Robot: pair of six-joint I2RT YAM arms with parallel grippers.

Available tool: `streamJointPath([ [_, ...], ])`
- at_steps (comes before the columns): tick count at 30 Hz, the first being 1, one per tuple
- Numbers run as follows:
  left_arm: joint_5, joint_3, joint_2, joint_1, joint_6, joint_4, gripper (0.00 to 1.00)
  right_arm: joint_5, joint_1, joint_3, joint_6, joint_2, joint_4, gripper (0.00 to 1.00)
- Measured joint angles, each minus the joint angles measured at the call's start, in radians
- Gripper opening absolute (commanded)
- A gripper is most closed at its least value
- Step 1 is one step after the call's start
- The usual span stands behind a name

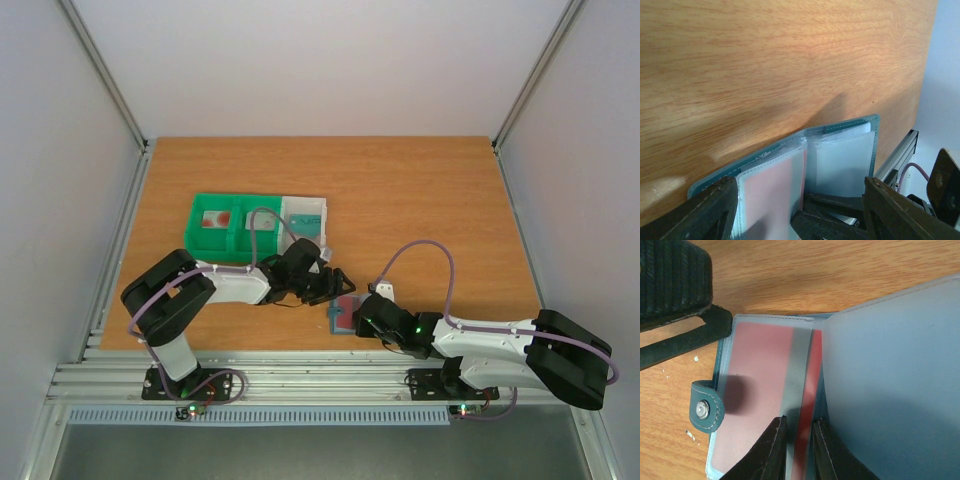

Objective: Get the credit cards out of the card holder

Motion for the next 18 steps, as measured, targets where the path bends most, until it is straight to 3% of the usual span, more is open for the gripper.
streamJointPath([
  [18,-0.011,0.0,0.001,-0.006,-0.008,0.0,0.69,0.0,0.0,0.0,0.0,0.0,0.0,0.18],
])
